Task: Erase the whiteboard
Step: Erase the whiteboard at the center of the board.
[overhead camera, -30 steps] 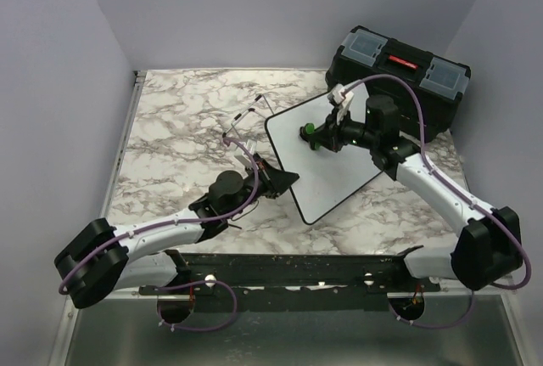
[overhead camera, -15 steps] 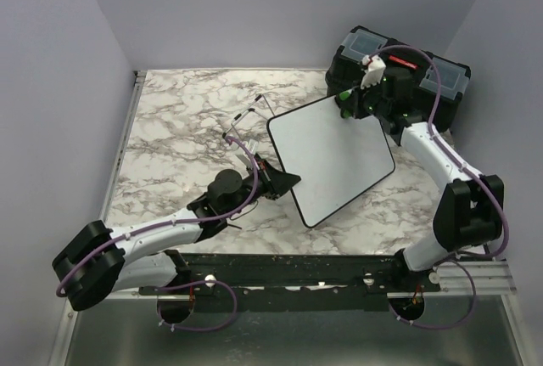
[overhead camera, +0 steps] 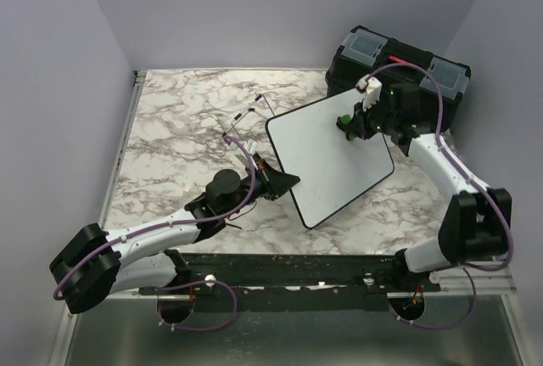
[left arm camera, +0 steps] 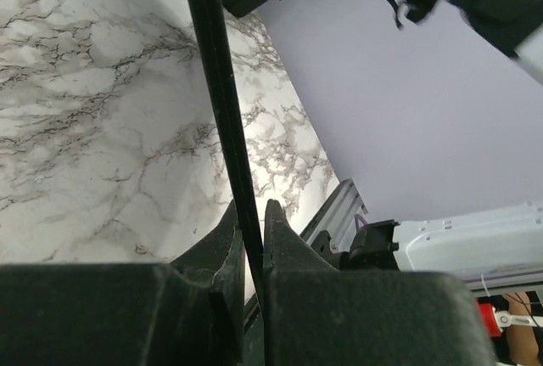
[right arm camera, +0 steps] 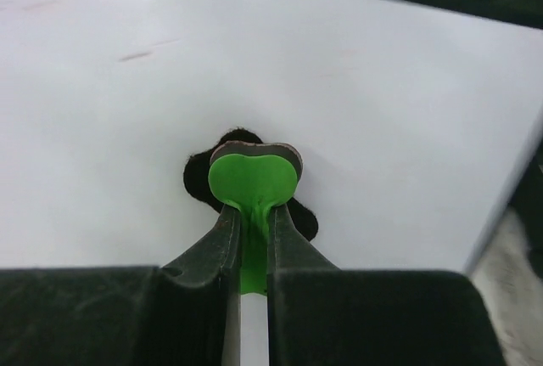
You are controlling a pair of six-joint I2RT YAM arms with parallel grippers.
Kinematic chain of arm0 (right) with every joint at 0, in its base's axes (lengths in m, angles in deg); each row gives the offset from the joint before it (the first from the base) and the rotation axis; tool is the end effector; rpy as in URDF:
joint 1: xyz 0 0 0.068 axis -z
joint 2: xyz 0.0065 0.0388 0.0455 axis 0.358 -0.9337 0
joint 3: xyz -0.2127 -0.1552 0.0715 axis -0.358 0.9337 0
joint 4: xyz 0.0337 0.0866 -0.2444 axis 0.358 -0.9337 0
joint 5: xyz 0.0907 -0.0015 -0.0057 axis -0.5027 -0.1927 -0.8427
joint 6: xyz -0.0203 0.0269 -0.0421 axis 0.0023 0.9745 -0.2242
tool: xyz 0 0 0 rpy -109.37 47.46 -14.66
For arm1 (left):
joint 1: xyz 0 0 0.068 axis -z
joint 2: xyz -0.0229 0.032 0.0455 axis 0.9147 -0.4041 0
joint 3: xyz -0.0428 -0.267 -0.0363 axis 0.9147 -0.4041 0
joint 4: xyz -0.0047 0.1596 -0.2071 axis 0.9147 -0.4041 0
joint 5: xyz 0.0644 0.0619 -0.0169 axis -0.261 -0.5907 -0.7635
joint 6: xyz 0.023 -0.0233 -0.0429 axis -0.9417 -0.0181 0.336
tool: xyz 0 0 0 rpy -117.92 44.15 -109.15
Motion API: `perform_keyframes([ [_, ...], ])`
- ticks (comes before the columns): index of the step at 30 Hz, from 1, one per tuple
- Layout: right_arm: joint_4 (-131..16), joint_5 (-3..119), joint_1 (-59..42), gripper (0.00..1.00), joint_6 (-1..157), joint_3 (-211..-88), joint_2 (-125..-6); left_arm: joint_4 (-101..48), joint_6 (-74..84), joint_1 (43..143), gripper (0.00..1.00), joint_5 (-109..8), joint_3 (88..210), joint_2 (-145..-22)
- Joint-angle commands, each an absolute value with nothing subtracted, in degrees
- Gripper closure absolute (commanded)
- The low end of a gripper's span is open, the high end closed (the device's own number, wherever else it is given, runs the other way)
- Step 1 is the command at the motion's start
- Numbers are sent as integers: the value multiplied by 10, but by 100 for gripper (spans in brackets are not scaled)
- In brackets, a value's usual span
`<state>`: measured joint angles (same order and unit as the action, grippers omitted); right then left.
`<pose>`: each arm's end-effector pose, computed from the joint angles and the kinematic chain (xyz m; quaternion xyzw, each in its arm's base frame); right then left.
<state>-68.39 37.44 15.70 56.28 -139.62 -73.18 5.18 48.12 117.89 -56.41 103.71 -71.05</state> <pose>0.3477 0.0490 0.2773 -0.2600 0.8263 0.1757 0.4678 0.1497 -0.1919 0.2479 -0.0045 0.7217 -0.5623 0.4037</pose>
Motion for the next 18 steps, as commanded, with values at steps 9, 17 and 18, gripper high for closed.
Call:
perform_keyframes([
  [9, -833, 346, -174, 99, 460, -1212, -478, 202, 502, 1182, 100, -564, 1094, -712],
  [17, -786, 522, -186, 99, 486, -1152, -466, 194, 506, 1182, 100, -582, 1085, -687],
  [18, -772, 551, -184, 99, 495, -1142, -453, 193, 505, 1182, 100, -582, 1084, -684],
])
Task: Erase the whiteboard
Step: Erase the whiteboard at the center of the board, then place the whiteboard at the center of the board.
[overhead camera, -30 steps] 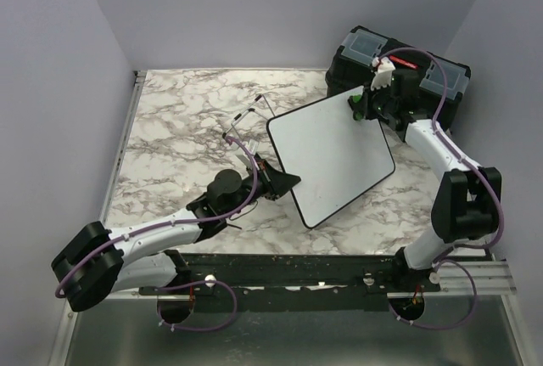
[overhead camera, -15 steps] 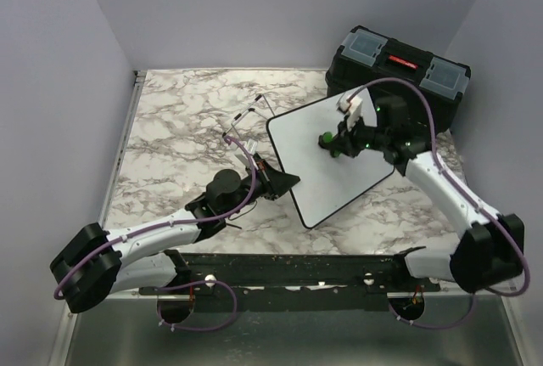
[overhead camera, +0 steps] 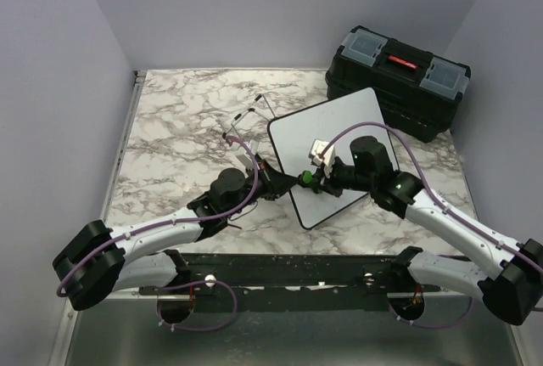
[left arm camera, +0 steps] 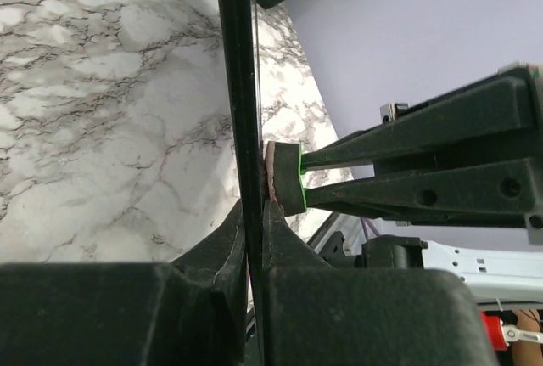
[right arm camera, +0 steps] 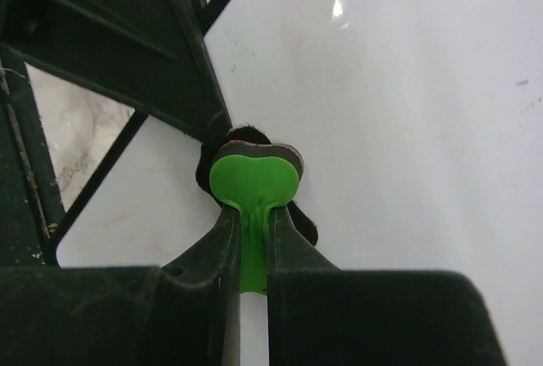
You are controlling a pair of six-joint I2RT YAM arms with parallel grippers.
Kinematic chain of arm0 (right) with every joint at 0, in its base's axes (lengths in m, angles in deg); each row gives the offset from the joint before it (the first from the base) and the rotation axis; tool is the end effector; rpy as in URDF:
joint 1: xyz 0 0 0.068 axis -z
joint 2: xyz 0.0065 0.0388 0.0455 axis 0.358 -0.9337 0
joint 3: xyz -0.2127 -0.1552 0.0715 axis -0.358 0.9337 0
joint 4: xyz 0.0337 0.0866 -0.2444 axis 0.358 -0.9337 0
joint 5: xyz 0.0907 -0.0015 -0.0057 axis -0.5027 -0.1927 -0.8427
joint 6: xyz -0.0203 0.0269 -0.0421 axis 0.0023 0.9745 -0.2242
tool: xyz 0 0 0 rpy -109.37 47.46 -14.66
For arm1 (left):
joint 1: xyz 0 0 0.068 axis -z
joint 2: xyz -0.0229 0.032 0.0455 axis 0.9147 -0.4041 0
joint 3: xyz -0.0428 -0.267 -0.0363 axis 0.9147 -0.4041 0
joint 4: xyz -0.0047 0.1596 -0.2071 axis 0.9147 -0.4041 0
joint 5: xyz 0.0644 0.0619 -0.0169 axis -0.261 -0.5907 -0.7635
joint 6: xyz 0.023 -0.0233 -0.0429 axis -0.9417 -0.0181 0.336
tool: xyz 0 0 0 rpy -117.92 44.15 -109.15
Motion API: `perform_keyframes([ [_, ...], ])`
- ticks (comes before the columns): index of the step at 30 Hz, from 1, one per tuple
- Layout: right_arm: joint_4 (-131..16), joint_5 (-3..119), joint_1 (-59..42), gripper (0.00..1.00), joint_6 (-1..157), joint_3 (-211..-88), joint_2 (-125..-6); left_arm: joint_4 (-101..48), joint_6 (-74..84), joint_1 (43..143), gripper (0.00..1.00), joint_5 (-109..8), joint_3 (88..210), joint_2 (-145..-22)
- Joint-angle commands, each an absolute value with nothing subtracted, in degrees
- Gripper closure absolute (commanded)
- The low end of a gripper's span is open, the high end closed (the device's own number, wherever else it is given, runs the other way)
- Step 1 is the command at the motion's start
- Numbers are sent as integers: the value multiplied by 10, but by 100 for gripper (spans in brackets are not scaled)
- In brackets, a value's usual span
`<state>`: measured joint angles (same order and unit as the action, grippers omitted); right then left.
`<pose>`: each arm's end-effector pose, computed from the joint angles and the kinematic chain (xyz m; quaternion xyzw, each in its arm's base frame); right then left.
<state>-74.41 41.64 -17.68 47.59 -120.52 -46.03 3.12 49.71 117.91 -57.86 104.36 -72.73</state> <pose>0.1761 0.1593 0.2837 -0.5273 0.6840 0.2411 0.4427 0.1533 -0.1952 0.2412 -0.0240 0.7397 -0.5468 0.3915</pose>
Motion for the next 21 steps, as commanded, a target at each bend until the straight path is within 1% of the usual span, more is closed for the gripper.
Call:
perform_keyframes([
  [1, -760, 583, -180, 99, 498, -1132, -441, 192, 504, 1182, 100, -582, 1082, -682],
  [4, -745, 614, -129, 99, 500, -1117, -423, 189, 501, 1182, 100, -577, 1080, -678],
  [6, -751, 598, -82, 99, 493, -1120, -430, 189, 500, 1182, 100, -574, 1079, -680],
  [8, -768, 580, -63, 99, 479, -1126, -440, 194, 501, 1182, 100, -571, 1079, -682],
  [9, -779, 565, -63, 99, 466, -1127, -443, 196, 502, 1182, 100, -570, 1081, -684],
  [12, -826, 437, -65, 99, 433, -1138, -446, 202, 502, 1182, 100, -569, 1084, -691],
  [14, -870, 352, -84, 99, 409, -1152, -446, 206, 501, 1182, 100, -571, 1087, -695],
  [15, -877, 332, -100, 99, 408, -1157, -441, 205, 500, 1182, 100, -571, 1087, -696],
  [19, -854, 331, -191, 99, 422, -1152, -414, 199, 497, 1182, 100, -575, 1088, -696],
  [21, -847, 330, -212, 99, 428, -1153, -425, 196, 496, 1182, 100, -576, 1090, -696],
])
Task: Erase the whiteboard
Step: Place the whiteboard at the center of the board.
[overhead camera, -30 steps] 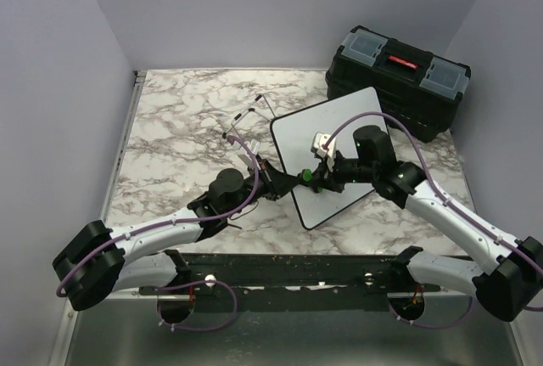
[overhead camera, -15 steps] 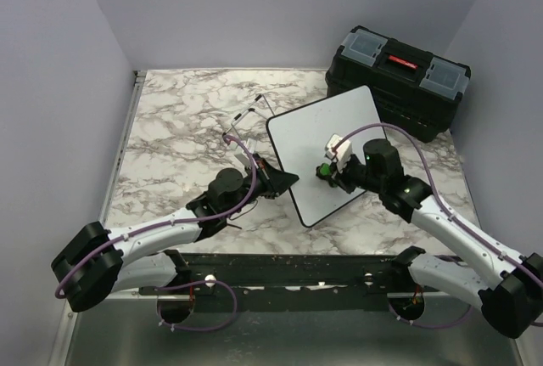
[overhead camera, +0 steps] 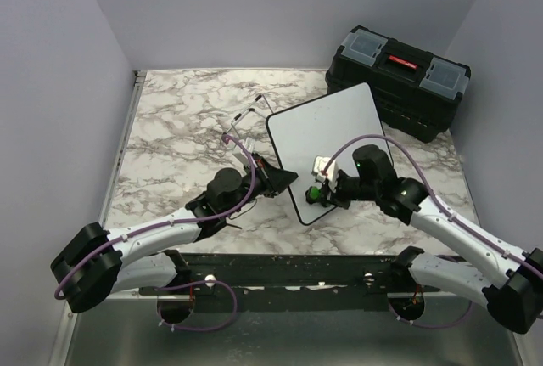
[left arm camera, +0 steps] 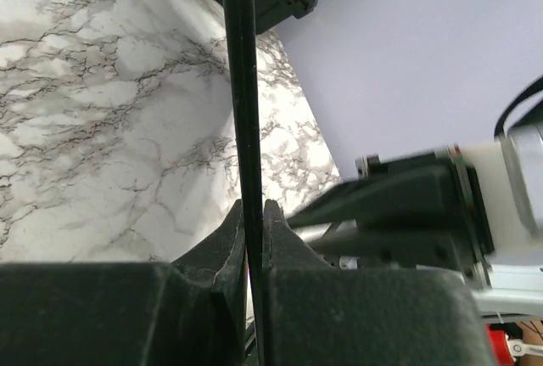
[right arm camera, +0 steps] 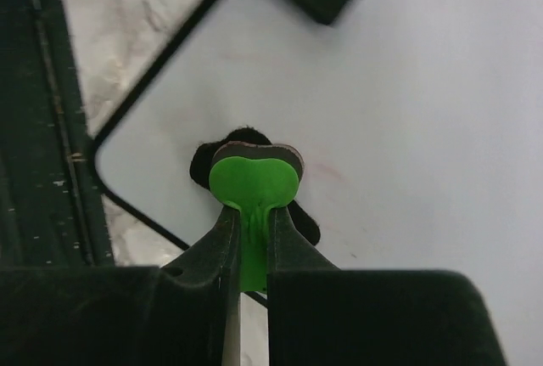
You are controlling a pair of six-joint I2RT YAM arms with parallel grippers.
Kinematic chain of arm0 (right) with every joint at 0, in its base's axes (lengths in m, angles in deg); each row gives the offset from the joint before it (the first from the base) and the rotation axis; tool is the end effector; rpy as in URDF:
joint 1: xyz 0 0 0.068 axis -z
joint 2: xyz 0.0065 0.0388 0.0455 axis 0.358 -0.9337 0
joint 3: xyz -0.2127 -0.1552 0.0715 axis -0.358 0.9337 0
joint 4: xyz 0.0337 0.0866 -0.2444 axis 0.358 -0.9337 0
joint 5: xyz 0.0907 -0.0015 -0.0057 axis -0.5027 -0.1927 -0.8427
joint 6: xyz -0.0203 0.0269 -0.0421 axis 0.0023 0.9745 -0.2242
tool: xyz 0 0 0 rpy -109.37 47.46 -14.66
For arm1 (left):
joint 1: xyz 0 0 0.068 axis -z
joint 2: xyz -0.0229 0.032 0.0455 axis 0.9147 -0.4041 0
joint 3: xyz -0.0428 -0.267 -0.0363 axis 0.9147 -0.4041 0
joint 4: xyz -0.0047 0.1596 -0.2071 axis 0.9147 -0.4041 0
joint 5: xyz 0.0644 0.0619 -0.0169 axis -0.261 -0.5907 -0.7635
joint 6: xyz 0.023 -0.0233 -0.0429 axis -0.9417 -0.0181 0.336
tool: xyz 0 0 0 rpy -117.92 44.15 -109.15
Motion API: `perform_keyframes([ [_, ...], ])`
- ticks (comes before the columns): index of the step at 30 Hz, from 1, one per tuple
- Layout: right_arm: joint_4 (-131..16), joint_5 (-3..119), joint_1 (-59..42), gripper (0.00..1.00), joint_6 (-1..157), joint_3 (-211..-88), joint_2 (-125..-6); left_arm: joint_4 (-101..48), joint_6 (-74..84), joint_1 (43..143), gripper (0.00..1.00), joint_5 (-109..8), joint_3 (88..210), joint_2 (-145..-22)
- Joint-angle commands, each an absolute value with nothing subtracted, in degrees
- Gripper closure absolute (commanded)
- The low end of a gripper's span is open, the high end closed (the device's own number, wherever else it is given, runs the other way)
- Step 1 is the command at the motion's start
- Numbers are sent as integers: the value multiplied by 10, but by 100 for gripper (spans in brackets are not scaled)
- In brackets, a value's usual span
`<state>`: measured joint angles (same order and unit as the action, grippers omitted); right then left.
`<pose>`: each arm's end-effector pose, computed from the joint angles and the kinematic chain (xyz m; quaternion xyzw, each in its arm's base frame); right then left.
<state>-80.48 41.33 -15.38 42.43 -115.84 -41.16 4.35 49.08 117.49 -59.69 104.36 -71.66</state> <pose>0.1616 0.1371 0.2642 -0.5493 0.6940 0.2160 0.4122 0.1542 -0.1916 0.2478 -0.0330 0.7257 -0.5480 0.4147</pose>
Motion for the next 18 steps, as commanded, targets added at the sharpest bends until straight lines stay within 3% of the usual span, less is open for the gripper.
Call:
perform_keyframes([
  [1, -845, 331, -213, 99, 432, -1155, -437, 194, 495, 1182, 100, -576, 1092, -696],
  [7, -818, 470, -193, 99, 479, -1160, -460, 182, 484, 1181, 100, -569, 1095, -684],
  [13, -819, 463, 0, 99, 431, -1142, -425, 159, 473, 1171, 100, -552, 1084, -649],
  [18, -775, 475, 126, 99, 432, -1136, -489, 136, 457, 1161, 100, -536, 1083, -622],
])
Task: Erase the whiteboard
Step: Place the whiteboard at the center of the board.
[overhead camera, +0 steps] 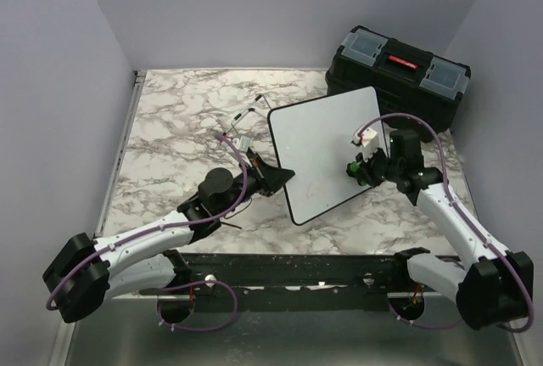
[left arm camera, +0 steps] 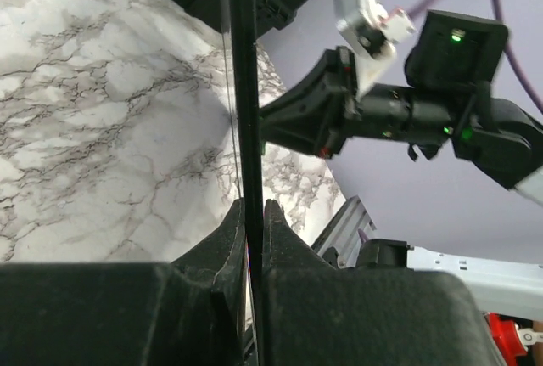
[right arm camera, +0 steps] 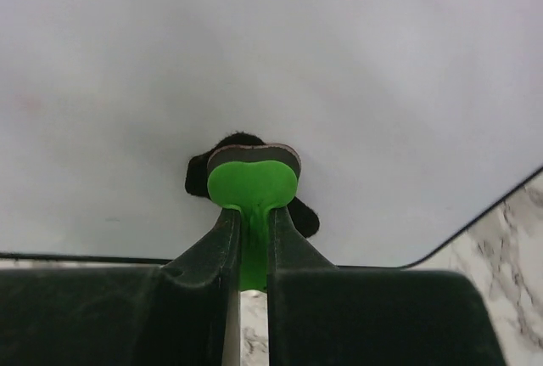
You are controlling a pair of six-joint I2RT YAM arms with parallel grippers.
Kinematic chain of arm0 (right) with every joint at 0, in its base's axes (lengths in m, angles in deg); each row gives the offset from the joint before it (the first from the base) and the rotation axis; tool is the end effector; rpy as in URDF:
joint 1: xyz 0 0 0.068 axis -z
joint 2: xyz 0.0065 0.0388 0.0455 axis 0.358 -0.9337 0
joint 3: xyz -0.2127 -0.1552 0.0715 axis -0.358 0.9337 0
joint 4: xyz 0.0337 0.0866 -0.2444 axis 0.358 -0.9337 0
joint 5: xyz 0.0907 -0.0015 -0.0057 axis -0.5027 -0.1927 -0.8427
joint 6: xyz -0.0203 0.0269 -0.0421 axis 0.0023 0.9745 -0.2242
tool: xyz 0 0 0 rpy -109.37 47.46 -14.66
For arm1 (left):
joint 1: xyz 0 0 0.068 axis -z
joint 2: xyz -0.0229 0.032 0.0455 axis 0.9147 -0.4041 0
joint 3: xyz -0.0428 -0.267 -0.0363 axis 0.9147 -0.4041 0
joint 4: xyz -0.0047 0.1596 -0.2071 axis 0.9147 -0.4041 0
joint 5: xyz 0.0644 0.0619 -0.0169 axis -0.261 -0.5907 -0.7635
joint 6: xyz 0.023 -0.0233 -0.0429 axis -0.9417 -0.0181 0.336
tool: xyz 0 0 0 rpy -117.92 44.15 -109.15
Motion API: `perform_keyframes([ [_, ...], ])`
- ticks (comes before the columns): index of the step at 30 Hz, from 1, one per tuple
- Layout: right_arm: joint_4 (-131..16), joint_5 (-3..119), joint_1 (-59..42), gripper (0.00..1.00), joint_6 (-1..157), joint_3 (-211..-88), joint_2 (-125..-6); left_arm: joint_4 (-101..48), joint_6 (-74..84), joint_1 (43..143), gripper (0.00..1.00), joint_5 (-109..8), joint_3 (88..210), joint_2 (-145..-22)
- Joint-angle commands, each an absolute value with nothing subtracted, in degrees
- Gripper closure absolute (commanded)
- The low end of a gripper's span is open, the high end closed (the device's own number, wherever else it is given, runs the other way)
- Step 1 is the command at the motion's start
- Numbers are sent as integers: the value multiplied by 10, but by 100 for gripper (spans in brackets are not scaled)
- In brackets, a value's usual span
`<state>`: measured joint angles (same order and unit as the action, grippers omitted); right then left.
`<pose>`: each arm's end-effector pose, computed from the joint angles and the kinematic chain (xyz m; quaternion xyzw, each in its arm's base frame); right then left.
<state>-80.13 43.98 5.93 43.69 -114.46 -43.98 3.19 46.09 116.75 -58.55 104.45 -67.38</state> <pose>0.2064 0.0690 0.2467 -0.3949 0.8105 0.1262 0.4138 0.1494 -0.1819 0.2626 -0.0116 0.7068 -0.5545 0.4391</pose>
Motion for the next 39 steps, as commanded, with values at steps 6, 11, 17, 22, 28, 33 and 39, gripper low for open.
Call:
perform_keyframes([
  [6, -902, 314, 197, 99, 450, -1260, -511, 8, 366, 1152, 100, -508, 1114, -585],
  [11, -903, 200, 197, 99, 513, -1299, -427, -59, 299, 1139, 100, -500, 1130, -554],
  [17, -832, 207, 197, 99, 599, -1276, -409, -97, 270, 1109, 100, -495, 1134, -520],
  [22, -807, 181, 231, 99, 621, -1253, -396, -115, 259, 1089, 100, -495, 1121, -495],
  [28, -801, 151, 254, 99, 627, -1233, -380, -142, 238, 1048, 100, -499, 1122, -464],
  [33, -800, 135, 272, 99, 631, -1219, -377, -167, 225, 1005, 100, -492, 1152, -471],
  [39, -800, 143, 273, 99, 633, -1216, -373, -171, 225, 951, 100, -472, 1209, -502],
])
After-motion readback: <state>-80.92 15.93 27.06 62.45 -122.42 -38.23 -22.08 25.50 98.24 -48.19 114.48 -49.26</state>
